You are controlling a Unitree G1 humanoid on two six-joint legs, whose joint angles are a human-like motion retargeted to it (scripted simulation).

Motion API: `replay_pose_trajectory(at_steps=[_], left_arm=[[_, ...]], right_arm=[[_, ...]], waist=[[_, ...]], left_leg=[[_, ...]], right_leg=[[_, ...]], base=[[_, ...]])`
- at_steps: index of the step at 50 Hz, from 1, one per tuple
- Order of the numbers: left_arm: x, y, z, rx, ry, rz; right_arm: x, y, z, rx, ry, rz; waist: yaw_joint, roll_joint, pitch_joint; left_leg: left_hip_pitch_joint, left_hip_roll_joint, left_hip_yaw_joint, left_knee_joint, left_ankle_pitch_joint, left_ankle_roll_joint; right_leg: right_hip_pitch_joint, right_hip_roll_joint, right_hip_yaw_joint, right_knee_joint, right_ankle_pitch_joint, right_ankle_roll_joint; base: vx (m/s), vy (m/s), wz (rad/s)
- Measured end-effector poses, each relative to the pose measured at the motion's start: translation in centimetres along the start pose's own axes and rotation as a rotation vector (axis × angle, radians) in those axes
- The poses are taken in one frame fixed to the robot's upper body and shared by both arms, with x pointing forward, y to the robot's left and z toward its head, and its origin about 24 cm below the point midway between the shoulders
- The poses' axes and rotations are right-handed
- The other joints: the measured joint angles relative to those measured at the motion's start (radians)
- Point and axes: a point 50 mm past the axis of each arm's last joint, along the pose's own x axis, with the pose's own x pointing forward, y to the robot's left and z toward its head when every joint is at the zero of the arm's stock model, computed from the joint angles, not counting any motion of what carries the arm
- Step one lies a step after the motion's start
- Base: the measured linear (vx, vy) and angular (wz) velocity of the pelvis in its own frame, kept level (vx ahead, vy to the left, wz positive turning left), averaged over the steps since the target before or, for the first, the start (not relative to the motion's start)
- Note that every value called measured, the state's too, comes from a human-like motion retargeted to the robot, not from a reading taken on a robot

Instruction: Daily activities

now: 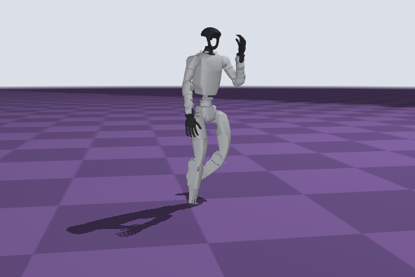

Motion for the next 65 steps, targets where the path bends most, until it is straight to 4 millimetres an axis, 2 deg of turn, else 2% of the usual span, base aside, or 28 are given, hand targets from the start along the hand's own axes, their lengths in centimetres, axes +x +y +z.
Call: replay_pose_trajectory(at_steps=[7, 25, 45, 54, 65], left_arm=[[0.0, 0.6, 0.3, 0.096, -0.019, 0.039], [0.4, 1.6, 1.3, 0.326, -0.068, 0.050], [5.5, -1.6, 4.5, 0.679, -0.413, -0.111], [7.1, -2.1, 6.1, 0.821, -0.555, -0.083], [8.0, -2.1, 7.4, 0.931, -0.658, -0.010]], right_arm=[[0.0, -0.4, 0.2, 0.013, -0.003, -0.024], [0.1, -0.4, 0.5, 0.058, 0.002, -0.036], [0.2, 0.2, 0.7, -0.024, 0.002, 0.022], [0.2, 0.5, 0.9, -0.033, -0.004, 0.029], [0.3, 0.9, 1.3, -0.048, -0.015, 0.028]], waist=[[-0.002, 0.017, -0.017], [-0.010, 0.053, -0.054], [-0.005, 0.079, -0.089], [0.002, 0.083, -0.099], [0.002, 0.077, -0.109]], left_leg=[[-0.006, -0.010, -0.024, 0.023, 0.000, -0.032], [-0.006, -0.017, -0.023, 0.053, 0.000, -0.053], [-0.019, -0.014, -0.028, 0.093, 0.000, -0.072], [-0.022, -0.014, -0.025, 0.103, 0.000, -0.080], [-0.021, -0.023, -0.018, 0.099, 0.000, -0.087]], right_leg=[[0.012, 0.015, 0.017, -0.027, 0.016, 0.004], [0.035, 0.044, 0.059, -0.083, 0.057, 0.017], [0.035, 0.081, 0.092, -0.099, 0.083, 0.025], [0.037, 0.096, 0.104, -0.111, 0.098, 0.028], [0.037, 0.100, 0.114, -0.125, 0.110, 0.028]], base=[[0.02, -0.02, -0.26], [0.01, -0.01, -0.22], [0.00, -0.01, -0.09], [0.00, 0.00, -0.02], [0.00, 0.00, 0.00]])
